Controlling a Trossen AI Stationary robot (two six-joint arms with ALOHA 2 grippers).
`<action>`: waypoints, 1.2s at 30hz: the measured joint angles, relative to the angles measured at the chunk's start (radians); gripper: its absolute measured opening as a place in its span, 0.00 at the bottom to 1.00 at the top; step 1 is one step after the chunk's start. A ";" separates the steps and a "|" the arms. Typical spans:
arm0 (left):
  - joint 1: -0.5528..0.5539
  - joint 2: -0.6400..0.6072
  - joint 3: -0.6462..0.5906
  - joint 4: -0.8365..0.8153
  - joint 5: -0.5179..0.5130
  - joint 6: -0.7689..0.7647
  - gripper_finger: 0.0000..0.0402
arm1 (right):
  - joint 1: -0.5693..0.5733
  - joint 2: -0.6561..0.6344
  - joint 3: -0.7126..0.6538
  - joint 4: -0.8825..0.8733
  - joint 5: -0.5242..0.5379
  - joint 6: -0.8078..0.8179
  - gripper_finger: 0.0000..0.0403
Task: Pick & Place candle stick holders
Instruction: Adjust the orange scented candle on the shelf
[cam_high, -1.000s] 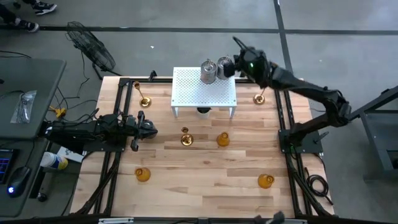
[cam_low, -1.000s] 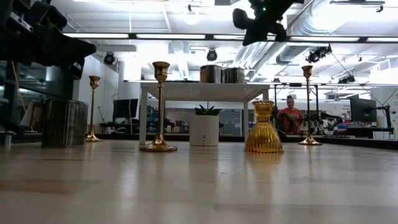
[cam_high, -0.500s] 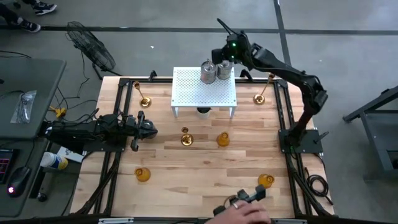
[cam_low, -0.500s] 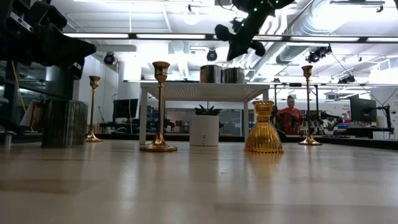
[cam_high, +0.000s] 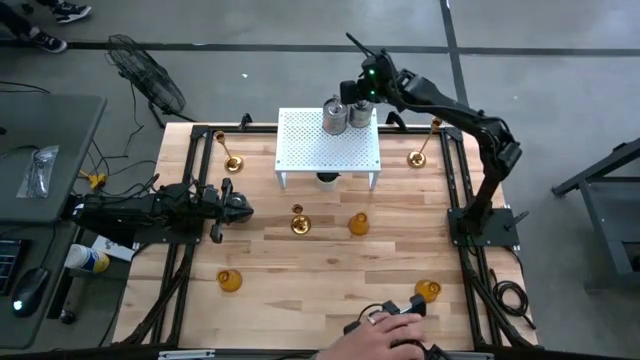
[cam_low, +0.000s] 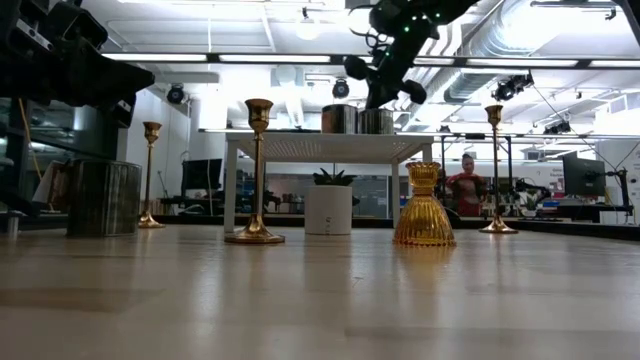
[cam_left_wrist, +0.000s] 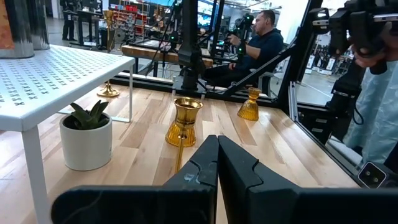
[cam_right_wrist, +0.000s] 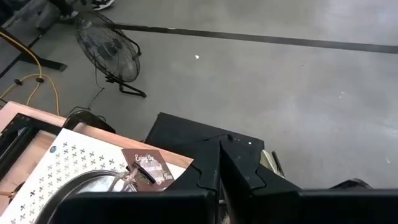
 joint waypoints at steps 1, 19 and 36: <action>0.000 0.000 0.000 0.000 0.000 0.000 0.00 | -0.002 0.003 0.000 0.001 0.000 0.000 0.01; 0.000 0.000 0.000 0.000 0.000 0.000 0.00 | -0.016 0.027 0.000 -0.025 -0.020 0.000 0.01; 0.000 0.000 0.000 0.000 0.000 0.000 0.00 | 0.108 -0.142 -0.019 -0.046 -0.216 -0.304 0.01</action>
